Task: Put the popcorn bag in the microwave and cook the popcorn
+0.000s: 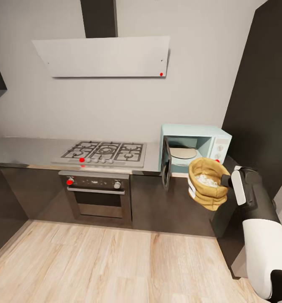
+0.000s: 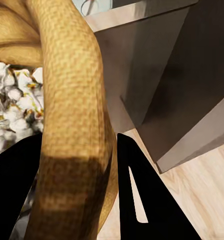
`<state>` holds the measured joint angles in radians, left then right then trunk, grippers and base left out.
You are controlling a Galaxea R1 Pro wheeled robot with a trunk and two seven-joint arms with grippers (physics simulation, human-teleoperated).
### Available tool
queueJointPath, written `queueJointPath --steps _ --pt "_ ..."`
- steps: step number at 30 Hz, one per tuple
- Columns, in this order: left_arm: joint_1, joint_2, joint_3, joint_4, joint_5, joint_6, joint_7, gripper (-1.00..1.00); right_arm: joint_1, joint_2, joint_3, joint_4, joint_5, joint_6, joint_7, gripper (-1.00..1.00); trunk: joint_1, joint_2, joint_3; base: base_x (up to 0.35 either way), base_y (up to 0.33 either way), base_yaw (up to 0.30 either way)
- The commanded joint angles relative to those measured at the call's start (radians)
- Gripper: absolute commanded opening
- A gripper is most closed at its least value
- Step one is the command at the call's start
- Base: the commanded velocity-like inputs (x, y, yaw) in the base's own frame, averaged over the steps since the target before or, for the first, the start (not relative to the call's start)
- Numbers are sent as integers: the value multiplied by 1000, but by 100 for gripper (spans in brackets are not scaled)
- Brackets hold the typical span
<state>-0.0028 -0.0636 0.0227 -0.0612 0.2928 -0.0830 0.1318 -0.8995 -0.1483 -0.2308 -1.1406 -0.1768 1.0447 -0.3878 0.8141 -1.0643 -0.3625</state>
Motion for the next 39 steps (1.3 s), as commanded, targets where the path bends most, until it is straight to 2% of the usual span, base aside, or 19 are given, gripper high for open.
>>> queueJointPath --steps 1,3,7,14,19,25,28,32,35,39 --pt "0 -1 2 0 3 -3 3 100 -1 0 0 -1 -11 2 -9 -100 0 -1 -1 -4 0 0" --pt "0 -1 2 0 3 -3 3 100 -1 0 0 0 -11 2 -10 -100 0 -1 -1 -2 0 0" --pt "0 -1 2 0 3 -3 3 100 -21 1 0 72 -12 2 -12 -100 0 -1 -1 0 0 0" --pt "0 0 2 0 3 -3 3 100 -176 1 -1 278 -12 2 -13 -100 0 -1 -1 0 0 0" --pt "0 -1 2 0 3 -3 2 100 -263 1 -1 363 -12 2 -13 -100 0 -1 -1 0 0 0" --pt "0 -1 2 0 3 -3 3 100 -335 1 0 441 -11 2 -19 -100 0 -1 -1 0 0 0" --pt "0 -1 2 0 3 -3 2 100 -401 0 0 537 -11 2 -22 -100 0 -1 -1 0 0 0" --pt "0 -1 2 0 3 -3 2 100 -457 -7 -1 616 -13 2 -22 -100 0 -1 -1 0 0 0" --pt "0 -1 1 -1 3 -3 2 100 -482 -8 -1 652 -11 2 -20 -100 0 -1 -1 0 0 0" --pt "0 -1 0 0 3 -3 2 100 -486 -10 0 632 -5 2 -19 -100 0 -1 -1 0 0 0"
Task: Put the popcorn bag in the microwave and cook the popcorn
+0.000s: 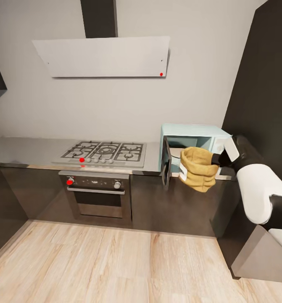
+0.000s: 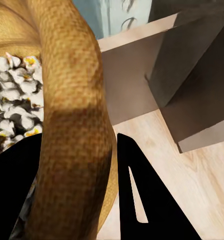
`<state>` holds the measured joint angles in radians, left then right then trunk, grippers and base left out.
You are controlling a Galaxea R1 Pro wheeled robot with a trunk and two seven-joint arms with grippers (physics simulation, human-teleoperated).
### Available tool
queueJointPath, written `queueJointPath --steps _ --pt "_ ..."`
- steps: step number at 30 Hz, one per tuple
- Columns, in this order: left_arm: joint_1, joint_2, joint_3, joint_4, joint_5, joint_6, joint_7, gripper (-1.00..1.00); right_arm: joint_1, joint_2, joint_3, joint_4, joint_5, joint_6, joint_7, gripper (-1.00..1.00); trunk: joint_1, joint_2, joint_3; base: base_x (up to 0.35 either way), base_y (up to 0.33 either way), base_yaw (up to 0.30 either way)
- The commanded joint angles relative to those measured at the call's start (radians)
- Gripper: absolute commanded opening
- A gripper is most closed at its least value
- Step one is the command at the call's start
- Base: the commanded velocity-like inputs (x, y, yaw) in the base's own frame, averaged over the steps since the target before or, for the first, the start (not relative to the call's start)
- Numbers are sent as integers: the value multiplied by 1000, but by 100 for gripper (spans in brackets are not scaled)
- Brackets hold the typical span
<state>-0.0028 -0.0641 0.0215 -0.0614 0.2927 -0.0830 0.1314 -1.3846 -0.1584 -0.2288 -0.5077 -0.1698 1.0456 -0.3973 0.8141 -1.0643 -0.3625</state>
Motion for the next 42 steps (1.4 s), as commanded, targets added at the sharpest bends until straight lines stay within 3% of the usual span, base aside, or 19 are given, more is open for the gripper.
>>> queueJointPath --steps 1,9,15,28,42 --pt "0 0 2 0 3 -3 2 100 -1 -1 -1 -14 -12 2 -9 -100 0 -1 -1 0 0 0" --pt "0 1 5 -1 3 -3 2 100 22 -4 3 -6 -3 2 -20 -100 0 -1 -1 0 0 0" --pt "0 1 5 -4 3 -3 2 100 57 -20 5 17 44 2 -11 -100 0 -1 -1 1 0 0" --pt "0 1 5 -3 3 -3 2 100 76 -24 1 12 43 2 -7 -100 0 -1 -1 180 0 0" --pt "0 1 5 -4 3 -3 2 100 76 -35 5 -43 47 2 -8 -100 0 -1 -1 9 0 0"
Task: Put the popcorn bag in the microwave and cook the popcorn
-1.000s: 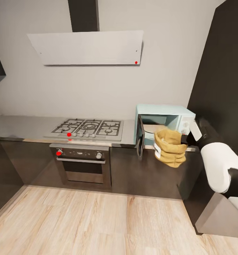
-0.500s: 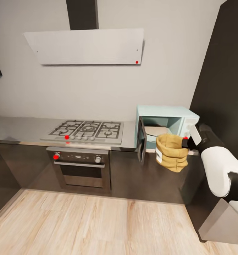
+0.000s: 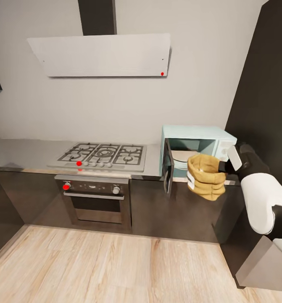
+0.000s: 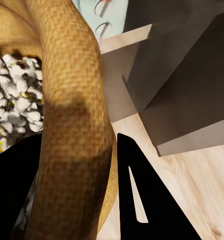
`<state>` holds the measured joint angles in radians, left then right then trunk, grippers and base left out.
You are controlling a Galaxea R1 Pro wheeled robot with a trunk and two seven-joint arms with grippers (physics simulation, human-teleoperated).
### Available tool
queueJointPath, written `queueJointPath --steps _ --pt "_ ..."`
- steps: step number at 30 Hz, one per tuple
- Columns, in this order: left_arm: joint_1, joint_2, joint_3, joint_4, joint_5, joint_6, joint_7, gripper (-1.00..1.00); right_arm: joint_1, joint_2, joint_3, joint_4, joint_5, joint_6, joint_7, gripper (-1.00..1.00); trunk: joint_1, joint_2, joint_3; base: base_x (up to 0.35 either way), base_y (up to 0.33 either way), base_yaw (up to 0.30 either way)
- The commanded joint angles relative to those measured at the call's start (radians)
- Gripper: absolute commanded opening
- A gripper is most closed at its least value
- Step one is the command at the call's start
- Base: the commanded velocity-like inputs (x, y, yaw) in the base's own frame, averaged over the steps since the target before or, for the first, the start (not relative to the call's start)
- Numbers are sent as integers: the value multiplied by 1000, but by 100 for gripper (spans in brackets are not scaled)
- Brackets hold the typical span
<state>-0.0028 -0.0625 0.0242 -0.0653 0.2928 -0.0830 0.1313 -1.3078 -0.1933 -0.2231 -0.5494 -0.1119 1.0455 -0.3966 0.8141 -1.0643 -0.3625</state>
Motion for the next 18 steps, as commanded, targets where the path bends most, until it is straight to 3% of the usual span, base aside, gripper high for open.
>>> queueJointPath --steps 1,13,18 --pt "0 0 2 0 3 -3 2 100 -1 0 -1 -10 -12 2 -9 -100 0 -1 -1 0 0 0" --pt "0 0 3 -1 3 -3 2 100 -1 4 -4 -48 -25 2 -9 -100 0 -1 -1 1 0 0" --pt "0 0 2 1 3 -3 2 100 -1 4 -6 -59 -27 2 -9 -100 0 -1 -1 209 0 0"
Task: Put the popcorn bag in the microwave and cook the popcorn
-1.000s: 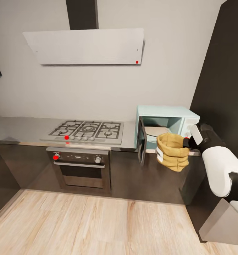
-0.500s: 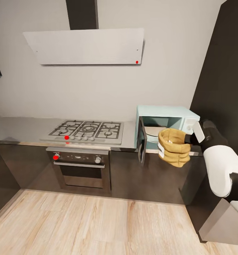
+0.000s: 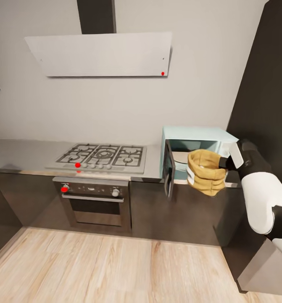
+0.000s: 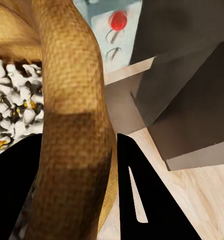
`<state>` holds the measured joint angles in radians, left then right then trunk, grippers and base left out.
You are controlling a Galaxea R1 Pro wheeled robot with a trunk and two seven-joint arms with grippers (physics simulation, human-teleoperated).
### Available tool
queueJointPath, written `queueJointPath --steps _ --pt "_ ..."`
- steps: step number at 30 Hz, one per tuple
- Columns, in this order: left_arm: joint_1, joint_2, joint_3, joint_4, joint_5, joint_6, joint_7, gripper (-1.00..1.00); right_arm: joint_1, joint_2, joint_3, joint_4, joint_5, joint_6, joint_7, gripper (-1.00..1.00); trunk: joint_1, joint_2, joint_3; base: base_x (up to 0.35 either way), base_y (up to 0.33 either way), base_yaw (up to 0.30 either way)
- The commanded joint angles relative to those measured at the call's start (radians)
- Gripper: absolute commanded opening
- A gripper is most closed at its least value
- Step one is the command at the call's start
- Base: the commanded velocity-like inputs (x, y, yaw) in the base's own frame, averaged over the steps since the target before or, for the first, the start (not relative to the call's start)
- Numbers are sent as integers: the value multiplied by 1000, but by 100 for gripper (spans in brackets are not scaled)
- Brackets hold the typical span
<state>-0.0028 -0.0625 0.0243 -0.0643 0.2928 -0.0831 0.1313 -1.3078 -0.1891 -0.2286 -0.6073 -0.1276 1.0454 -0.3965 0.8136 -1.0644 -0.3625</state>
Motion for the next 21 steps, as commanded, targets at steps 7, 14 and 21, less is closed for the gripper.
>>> queueJointPath --steps 7,14,21 --pt "0 0 2 0 3 -3 2 100 -1 -1 -3 -8 -12 2 -9 -100 1 -1 -1 303 0 0" --pt "0 0 2 0 3 -3 2 100 -1 -1 -3 -8 -12 2 -9 -100 1 -1 -1 291 0 0" --pt "0 0 2 0 3 -3 2 100 -1 1 -5 -8 -12 2 -7 -100 1 -1 -1 256 0 0"
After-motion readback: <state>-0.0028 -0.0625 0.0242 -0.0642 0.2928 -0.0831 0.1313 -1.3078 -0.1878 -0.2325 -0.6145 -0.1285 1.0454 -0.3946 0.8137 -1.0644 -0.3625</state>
